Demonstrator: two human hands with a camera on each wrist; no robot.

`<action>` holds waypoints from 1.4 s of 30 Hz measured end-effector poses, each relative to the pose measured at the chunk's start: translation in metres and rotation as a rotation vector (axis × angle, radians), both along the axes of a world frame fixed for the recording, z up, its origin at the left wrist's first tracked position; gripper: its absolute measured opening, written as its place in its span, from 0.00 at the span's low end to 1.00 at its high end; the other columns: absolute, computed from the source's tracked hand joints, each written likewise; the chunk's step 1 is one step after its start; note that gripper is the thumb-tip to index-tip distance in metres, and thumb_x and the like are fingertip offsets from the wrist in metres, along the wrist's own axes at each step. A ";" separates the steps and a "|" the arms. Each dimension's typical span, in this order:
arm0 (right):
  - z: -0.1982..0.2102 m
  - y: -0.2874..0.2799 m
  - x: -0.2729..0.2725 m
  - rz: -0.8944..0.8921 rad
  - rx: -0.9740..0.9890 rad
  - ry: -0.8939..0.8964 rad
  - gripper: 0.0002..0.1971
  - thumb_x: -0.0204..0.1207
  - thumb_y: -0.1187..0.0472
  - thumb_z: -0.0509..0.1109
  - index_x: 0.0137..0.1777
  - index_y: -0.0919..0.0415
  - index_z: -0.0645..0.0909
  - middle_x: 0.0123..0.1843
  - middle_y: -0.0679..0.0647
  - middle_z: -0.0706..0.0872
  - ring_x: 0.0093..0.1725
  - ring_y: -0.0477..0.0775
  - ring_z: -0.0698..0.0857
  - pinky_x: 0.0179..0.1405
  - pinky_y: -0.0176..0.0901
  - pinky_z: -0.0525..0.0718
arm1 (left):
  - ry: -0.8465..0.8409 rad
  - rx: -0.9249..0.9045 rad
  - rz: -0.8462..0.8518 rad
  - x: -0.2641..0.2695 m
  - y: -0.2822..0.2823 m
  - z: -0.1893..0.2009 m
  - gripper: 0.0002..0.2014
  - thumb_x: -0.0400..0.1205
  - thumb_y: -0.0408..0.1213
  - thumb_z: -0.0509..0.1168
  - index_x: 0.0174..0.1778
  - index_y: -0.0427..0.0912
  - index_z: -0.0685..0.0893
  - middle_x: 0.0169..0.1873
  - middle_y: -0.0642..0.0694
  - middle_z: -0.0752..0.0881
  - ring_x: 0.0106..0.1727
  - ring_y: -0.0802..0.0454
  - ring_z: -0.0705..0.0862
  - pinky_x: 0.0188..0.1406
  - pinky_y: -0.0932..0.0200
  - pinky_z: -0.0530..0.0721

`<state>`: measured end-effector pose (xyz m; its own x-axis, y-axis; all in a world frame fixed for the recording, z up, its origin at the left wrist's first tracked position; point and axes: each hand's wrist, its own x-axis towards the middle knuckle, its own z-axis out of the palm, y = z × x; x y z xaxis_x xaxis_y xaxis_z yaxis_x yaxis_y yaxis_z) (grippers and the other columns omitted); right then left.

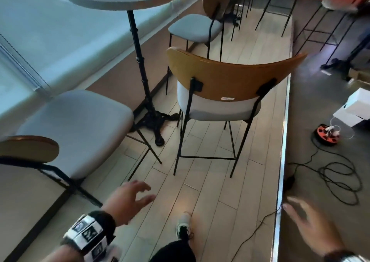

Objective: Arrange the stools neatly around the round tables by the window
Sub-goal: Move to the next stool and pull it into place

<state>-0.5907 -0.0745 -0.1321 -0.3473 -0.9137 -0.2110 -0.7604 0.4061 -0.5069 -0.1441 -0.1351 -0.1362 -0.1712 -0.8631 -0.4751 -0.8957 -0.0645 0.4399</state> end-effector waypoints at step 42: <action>0.104 -0.552 -0.176 1.391 -0.448 0.479 0.51 0.60 0.15 0.27 0.24 0.55 0.79 0.22 0.50 0.80 0.24 0.50 0.79 0.32 0.45 0.82 | -0.604 -0.434 0.404 -0.404 -0.298 0.126 0.44 0.65 0.86 0.35 0.13 0.47 0.69 0.11 0.53 0.67 0.15 0.55 0.68 0.22 0.59 0.57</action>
